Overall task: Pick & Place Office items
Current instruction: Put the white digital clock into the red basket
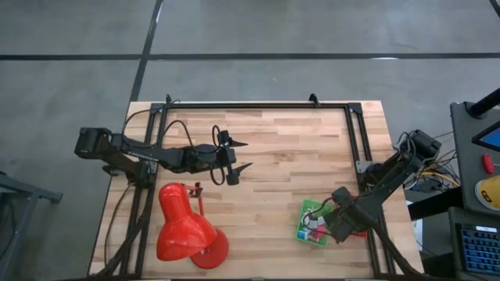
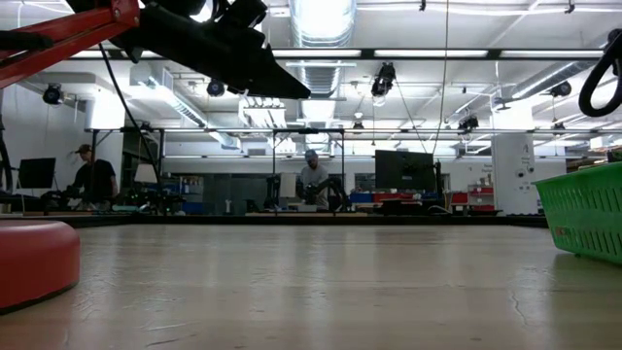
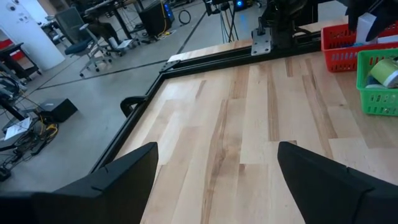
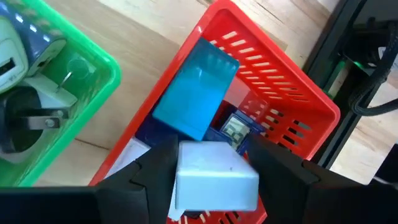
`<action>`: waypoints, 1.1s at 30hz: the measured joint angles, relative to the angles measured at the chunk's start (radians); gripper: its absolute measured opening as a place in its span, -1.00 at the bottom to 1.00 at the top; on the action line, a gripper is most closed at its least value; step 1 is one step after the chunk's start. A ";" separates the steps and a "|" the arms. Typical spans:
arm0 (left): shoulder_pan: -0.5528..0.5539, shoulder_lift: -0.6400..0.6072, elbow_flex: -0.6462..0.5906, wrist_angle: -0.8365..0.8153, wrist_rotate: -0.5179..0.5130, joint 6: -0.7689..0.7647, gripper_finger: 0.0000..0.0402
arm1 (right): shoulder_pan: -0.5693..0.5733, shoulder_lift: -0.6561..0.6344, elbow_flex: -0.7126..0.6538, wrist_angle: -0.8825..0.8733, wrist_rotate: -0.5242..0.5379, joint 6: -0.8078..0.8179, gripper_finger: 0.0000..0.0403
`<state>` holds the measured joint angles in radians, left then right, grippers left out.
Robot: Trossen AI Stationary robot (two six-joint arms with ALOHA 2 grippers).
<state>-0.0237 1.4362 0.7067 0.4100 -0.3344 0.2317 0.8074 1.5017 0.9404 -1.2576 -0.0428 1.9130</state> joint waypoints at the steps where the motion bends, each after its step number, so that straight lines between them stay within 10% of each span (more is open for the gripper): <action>1: 0.000 0.000 0.000 0.000 0.000 0.000 0.67 | 0.000 0.000 -0.001 -0.001 0.000 0.009 -0.05; 33: 0.000 0.000 0.000 0.000 0.001 0.000 0.68 | 0.000 -0.001 0.000 -0.012 0.017 0.021 0.26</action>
<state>-0.0237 1.4363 0.7067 0.4099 -0.3337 0.2317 0.8074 1.5005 0.9401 -1.2691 -0.0256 1.9343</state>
